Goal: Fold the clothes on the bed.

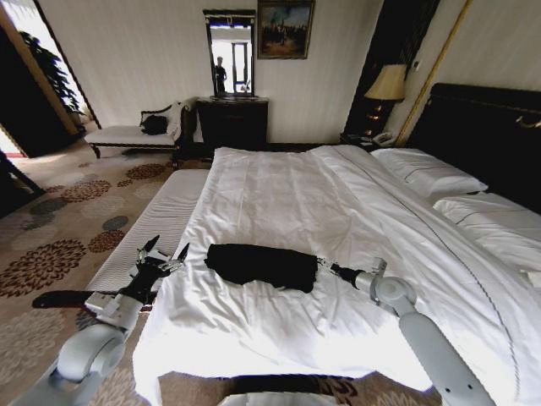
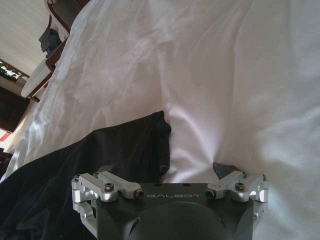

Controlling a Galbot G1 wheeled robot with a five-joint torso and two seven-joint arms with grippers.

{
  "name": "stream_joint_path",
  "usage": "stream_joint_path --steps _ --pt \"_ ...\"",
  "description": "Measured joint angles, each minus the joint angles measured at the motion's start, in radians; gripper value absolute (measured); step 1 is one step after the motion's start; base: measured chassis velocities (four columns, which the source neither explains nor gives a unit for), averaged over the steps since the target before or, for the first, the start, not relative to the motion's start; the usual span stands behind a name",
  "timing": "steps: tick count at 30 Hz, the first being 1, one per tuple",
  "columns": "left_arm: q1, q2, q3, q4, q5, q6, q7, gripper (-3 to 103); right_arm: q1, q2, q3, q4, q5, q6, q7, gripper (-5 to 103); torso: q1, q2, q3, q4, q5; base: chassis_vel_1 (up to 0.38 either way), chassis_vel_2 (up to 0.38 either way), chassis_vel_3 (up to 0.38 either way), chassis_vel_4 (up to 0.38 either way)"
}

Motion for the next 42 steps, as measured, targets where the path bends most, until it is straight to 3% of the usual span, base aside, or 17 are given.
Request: stream_joint_path --steps 23,26,28,32,34,35,36,38,40,42 --pt "0.000 0.000 0.000 0.000 0.000 0.000 0.000 100 0.069 0.124 -0.104 -0.027 -0.022 0.008 0.034 100 0.000 0.000 0.000 0.0005 -0.0001 0.000 0.000 0.000 0.000" --pt "0.000 0.000 0.000 0.000 0.000 0.000 0.000 100 0.061 0.122 -0.103 -0.017 -0.025 0.012 0.032 85 0.000 0.000 0.000 0.0004 -0.0001 0.000 0.000 0.000 0.000" --pt "0.000 0.000 0.000 0.000 0.000 0.000 0.000 100 0.059 0.122 -0.102 -0.013 -0.025 0.012 0.032 85 0.000 0.000 0.000 0.0005 0.0000 0.000 0.000 0.000 0.000" --pt "0.000 0.000 0.000 0.000 0.000 0.000 0.000 100 0.046 0.126 -0.097 0.028 -0.025 0.012 0.037 63 0.000 0.000 0.000 0.0007 0.0001 0.000 0.000 0.000 0.000" --pt "0.000 0.000 0.000 0.000 0.000 0.000 0.000 100 0.044 0.128 -0.097 0.034 -0.025 0.012 0.038 63 0.000 0.000 0.000 0.0007 0.0001 0.000 0.000 0.000 0.000" --pt "0.000 0.000 0.000 0.000 0.000 0.000 0.000 100 0.041 0.133 -0.097 0.043 -0.025 0.012 0.041 52 0.000 0.000 0.000 0.0006 0.0000 0.000 0.000 0.000 0.000" --pt "0.000 0.000 0.000 0.000 0.000 0.000 0.000 100 0.041 0.139 -0.098 0.049 -0.024 0.012 0.043 52 0.000 0.000 0.000 0.0007 0.0000 0.000 0.000 0.000 0.000" --pt "0.000 0.000 0.000 0.000 0.000 0.000 0.000 100 0.039 0.148 -0.100 0.054 -0.021 0.011 0.047 41 0.000 0.000 0.000 0.0009 0.0001 0.000 0.000 0.000 0.000" --pt "0.000 0.000 0.000 0.000 0.000 0.000 0.000 100 0.038 0.152 -0.100 0.057 -0.020 0.011 0.048 41 0.000 0.000 0.000 0.0008 0.0001 0.000 0.000 0.000 0.000" --pt "0.000 0.000 0.000 0.000 0.000 0.000 0.000 100 0.032 0.160 -0.104 0.066 -0.020 0.008 0.049 25 0.000 0.000 0.000 0.0007 0.0001 0.000 0.000 0.000 0.000"
